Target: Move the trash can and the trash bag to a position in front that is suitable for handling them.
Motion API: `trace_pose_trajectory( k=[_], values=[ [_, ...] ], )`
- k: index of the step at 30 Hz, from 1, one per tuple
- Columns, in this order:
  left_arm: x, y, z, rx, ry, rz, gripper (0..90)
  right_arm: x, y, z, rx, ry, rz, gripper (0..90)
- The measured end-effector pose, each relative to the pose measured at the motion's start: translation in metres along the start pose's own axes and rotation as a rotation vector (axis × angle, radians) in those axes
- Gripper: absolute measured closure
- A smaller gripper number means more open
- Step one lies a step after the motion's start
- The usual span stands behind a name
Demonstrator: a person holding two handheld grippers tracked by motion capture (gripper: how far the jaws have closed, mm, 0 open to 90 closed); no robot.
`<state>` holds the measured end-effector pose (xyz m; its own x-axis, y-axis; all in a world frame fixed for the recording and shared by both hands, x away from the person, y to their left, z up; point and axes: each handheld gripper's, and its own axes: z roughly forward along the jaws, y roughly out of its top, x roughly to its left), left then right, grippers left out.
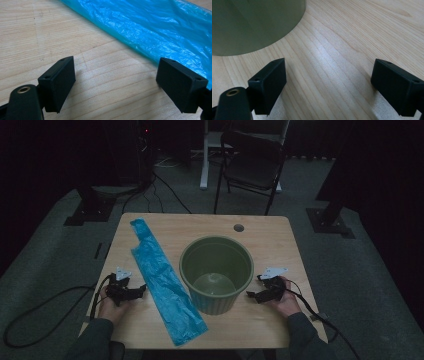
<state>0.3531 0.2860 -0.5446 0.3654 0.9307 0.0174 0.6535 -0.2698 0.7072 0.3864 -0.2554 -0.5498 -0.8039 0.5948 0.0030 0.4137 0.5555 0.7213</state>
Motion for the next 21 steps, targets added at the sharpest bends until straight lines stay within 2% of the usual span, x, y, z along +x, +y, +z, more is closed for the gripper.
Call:
trace_pose_trajectory(
  k=[5, 11, 12, 13, 16, 18, 21],
  values=[
    [0.002, 0.004, -0.003, 0.057, -0.012, 0.010, 16.0, 0.000, 0.000, 0.000, 0.000, 0.001, -0.001, 13.3],
    [0.005, 0.007, -0.006, 0.092, -0.021, 0.020, 17.4, 0.000, 0.000, -0.001, -0.005, 0.001, 0.002, 16.3],
    [0.006, 0.009, -0.008, 0.101, -0.018, 0.018, 27.4, 0.000, -0.001, -0.002, -0.021, -0.003, 0.002, 25.8],
    [0.008, 0.009, -0.010, 0.108, -0.016, 0.012, 34.9, 0.000, -0.002, -0.003, -0.023, -0.005, 0.006, 27.9],
    [0.010, 0.013, -0.013, 0.145, -0.004, -0.011, 48.3, 0.000, -0.001, -0.006, -0.021, -0.021, 0.020, 42.8],
    [0.010, 0.015, -0.014, 0.168, 0.000, -0.011, 60.4, 0.001, 0.000, -0.009, -0.003, -0.040, 0.044, 54.3],
    [0.003, 0.018, -0.017, 0.156, 0.016, 0.026, 61.4, 0.000, 0.003, -0.011, 0.024, -0.040, 0.069, 63.0]
  ],
)
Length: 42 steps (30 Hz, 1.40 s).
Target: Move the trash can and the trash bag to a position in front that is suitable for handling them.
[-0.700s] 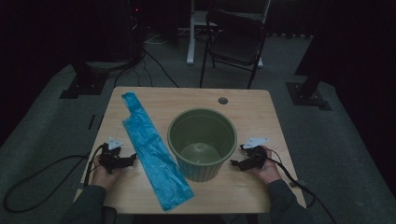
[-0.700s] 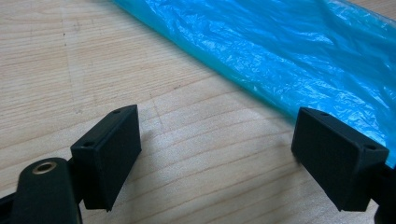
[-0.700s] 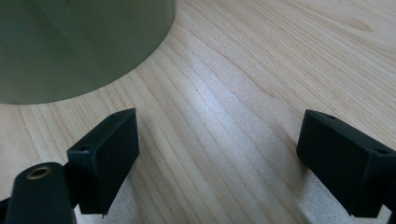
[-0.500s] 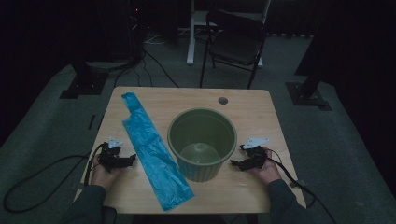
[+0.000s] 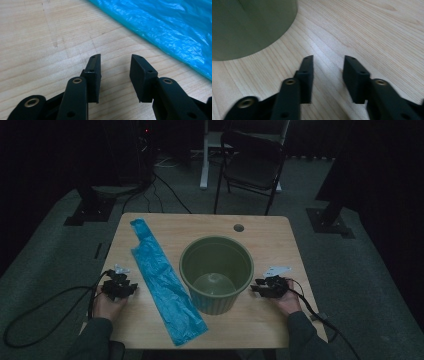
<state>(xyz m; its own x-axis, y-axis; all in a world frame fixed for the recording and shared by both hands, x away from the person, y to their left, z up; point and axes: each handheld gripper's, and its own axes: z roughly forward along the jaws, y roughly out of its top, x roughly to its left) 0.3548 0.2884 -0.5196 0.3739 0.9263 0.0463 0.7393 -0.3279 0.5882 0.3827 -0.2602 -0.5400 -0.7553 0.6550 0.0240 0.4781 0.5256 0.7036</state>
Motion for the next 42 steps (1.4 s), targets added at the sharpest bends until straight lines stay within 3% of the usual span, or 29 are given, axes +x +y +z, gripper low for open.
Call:
trace_pose_trajectory(
  k=[4, 8, 9, 14, 15, 18, 21, 25, 27, 29, 32, 38, 40, 42],
  values=[
    [-0.007, 0.006, -0.014, -0.077, -0.017, 0.005, 61.5, 0.001, 0.004, -0.003, 0.006, -0.009, 0.013, 69.0],
    [-0.015, 0.012, -0.021, -0.121, -0.056, 0.006, 61.3, 0.002, 0.010, -0.008, -0.012, 0.022, 0.017, 71.2],
    [-0.026, 0.019, -0.023, -0.137, -0.081, 0.030, 61.3, 0.003, 0.013, -0.010, -0.011, 0.023, 0.006, 71.2],
    [-0.042, 0.029, -0.022, -0.153, -0.120, 0.064, 61.3, 0.008, 0.027, -0.019, -0.040, 0.038, -0.018, 73.9],
    [-0.046, 0.034, -0.020, -0.157, -0.158, 0.059, 61.3, 0.010, 0.029, -0.020, -0.042, 0.041, -0.021, 73.9],
    [-0.053, 0.044, -0.015, -0.162, -0.188, 0.055, 61.4, 0.009, 0.034, -0.021, -0.051, 0.070, -0.004, 72.3],
    [-0.062, 0.055, -0.011, -0.175, -0.220, 0.054, 61.4, 0.007, 0.039, -0.018, -0.054, 0.064, 0.006, 70.6],
    [-0.076, 0.070, -0.005, -0.184, -0.239, 0.083, 61.4, 0.005, 0.044, -0.016, -0.079, 0.049, 0.021, 69.3],
    [-0.078, 0.072, -0.004, -0.187, -0.238, 0.087, 61.5, 0.005, 0.045, -0.015, -0.086, 0.045, 0.030, 69.2],
    [-0.084, 0.078, 0.000, -0.192, -0.265, 0.089, 62.4, 0.006, 0.047, -0.014, -0.094, 0.042, 0.033, 69.2],
    [-0.090, 0.081, 0.001, -0.195, -0.267, 0.111, 62.4, 0.008, 0.050, -0.012, -0.100, 0.039, 0.022, 69.1],
    [-0.101, 0.088, 0.005, -0.203, -0.313, 0.130, 62.4, 0.014, 0.054, -0.012, -0.114, 0.051, 0.005, 69.1],
    [-0.107, 0.088, 0.004, -0.208, -0.345, 0.159, 62.3, 0.018, 0.056, -0.014, -0.124, 0.066, -0.010, 69.2],
    [-0.109, 0.088, 0.004, -0.209, -0.350, 0.165, 62.1, 0.020, 0.056, -0.014, -0.125, 0.072, -0.018, 69.2]
  ],
)
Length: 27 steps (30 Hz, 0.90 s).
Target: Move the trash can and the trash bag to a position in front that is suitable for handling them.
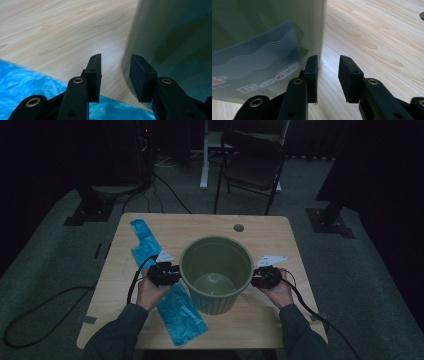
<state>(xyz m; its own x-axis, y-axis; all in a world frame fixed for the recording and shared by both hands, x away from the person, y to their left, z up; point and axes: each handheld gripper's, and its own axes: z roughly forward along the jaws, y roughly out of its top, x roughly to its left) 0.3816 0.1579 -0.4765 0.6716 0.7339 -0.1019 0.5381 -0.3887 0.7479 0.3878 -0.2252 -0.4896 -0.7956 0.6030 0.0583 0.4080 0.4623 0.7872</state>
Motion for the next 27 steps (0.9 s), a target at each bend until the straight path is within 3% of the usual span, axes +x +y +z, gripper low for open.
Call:
trace_pose_trajectory(
  k=[19, 21, 23, 25, 26, 27],
  values=[
    [-0.020, -0.004, 0.005, 0.010, -0.073, 0.030, 68.8, 0.008, -0.009, -0.012, 0.013, 0.025, -0.023, 73.1],
    [-0.021, -0.005, 0.004, 0.021, -0.080, 0.048, 68.7, 0.009, -0.011, -0.014, 0.013, 0.031, -0.026, 73.2],
    [-0.020, -0.004, 0.004, 0.020, -0.076, 0.046, 66.8, 0.010, -0.012, -0.016, 0.014, 0.036, -0.030, 72.3],
    [-0.018, -0.005, 0.004, 0.011, -0.051, 0.033, 63.3, 0.011, -0.012, -0.016, 0.011, 0.030, -0.031, 70.8],
    [-0.015, -0.005, 0.003, 0.019, -0.018, 0.034, 63.0, 0.011, -0.012, -0.016, 0.009, 0.029, -0.031, 70.3],
    [-0.015, -0.005, 0.003, 0.019, -0.018, 0.034, 62.2, 0.011, -0.012, -0.016, 0.009, 0.029, -0.031, 70.3]
  ],
)
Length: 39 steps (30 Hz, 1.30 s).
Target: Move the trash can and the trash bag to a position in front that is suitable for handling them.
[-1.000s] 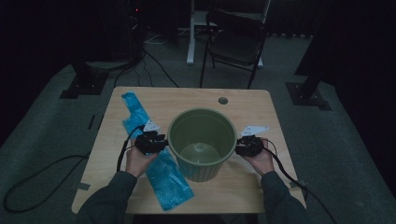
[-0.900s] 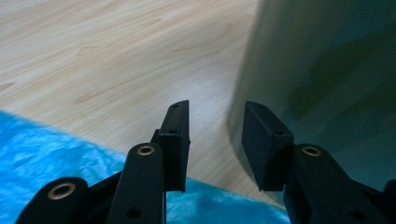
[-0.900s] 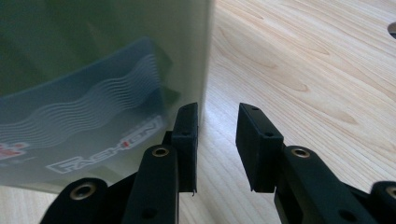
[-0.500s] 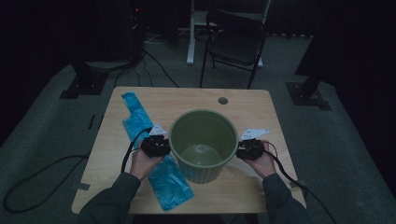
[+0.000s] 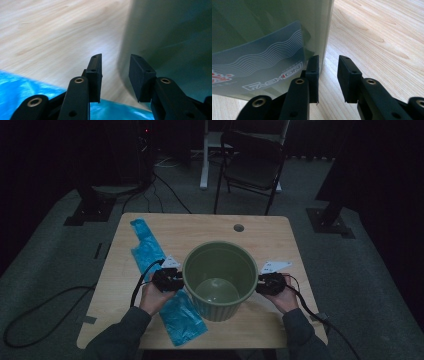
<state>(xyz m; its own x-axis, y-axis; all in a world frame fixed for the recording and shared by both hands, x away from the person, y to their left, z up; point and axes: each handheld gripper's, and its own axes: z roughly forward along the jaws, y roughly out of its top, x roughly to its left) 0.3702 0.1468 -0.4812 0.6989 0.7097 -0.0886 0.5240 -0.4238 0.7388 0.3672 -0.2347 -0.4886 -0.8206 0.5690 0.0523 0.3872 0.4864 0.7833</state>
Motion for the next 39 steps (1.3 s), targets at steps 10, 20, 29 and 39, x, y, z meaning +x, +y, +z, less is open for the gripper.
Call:
trace_pose_trajectory(
  k=[10, 20, 29, 39],
  values=[
    [0.057, -0.022, -0.016, 0.008, 0.243, -0.153, 59.7, -0.003, -0.004, 0.001, 0.000, -0.011, 0.010, 66.8],
    [0.095, -0.036, -0.021, 0.013, 0.366, -0.290, 59.3, -0.003, -0.004, 0.001, 0.003, -0.009, 0.005, 66.4],
    [0.106, -0.043, -0.018, 0.061, 0.426, -0.361, 57.7, -0.004, -0.005, 0.001, 0.002, -0.008, 0.004, 66.4],
    [0.113, -0.048, -0.008, 0.114, 0.433, -0.404, 57.7, -0.003, -0.005, 0.001, 0.005, -0.007, 0.001, 66.3]
  ],
)
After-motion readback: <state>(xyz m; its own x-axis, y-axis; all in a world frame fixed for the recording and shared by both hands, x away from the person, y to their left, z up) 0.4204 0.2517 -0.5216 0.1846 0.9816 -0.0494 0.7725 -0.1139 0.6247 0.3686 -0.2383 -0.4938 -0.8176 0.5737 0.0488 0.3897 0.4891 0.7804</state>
